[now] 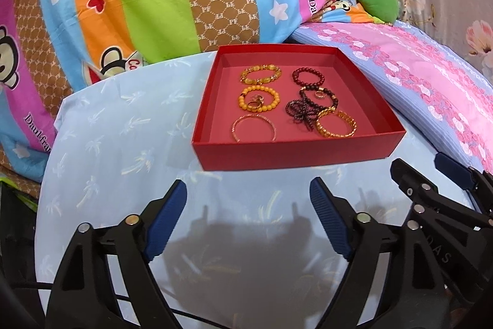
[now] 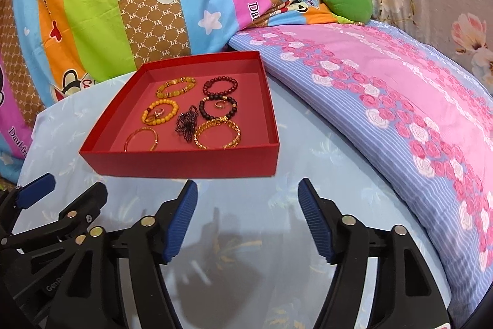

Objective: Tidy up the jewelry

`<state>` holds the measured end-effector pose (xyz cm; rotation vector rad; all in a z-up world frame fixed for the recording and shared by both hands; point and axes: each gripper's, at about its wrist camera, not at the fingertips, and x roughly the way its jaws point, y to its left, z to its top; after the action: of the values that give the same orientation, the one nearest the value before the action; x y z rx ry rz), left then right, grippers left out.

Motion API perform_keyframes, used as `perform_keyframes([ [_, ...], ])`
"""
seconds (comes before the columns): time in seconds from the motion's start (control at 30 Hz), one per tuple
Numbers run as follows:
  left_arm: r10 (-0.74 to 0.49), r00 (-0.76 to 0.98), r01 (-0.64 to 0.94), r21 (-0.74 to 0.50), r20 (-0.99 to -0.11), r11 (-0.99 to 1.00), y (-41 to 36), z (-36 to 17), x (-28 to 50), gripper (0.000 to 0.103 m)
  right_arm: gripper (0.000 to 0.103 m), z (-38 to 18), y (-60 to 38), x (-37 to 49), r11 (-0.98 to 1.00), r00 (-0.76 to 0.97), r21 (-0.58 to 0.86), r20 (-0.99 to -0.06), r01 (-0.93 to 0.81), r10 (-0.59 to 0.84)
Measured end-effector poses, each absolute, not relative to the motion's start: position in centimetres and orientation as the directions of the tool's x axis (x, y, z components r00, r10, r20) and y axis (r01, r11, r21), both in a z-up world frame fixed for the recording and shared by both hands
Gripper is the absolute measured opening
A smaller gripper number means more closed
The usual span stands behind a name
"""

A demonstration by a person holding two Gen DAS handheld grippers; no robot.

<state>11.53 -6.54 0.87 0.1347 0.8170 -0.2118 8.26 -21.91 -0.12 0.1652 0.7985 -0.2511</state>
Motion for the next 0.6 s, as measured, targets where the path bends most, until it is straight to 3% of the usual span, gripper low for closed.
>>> perform_keyframes([
  [0.43, -0.13, 0.656, 0.228, 0.031, -0.743, 0.973, -5.5, -0.6, 10.5, 0.091, 0.084, -1.5, -21.9, 7.1, 0.956, 0.638, 0.014, -0.748, 0.293, -0.184],
  [0.6, -0.127, 0.653, 0.218, 0.024, -0.747, 0.976, -5.4, -0.8, 10.5, 0.091, 0.084, -1.8, -21.7, 6.9, 0.958, 0.631, -0.013, -0.749, 0.287, -0.199],
])
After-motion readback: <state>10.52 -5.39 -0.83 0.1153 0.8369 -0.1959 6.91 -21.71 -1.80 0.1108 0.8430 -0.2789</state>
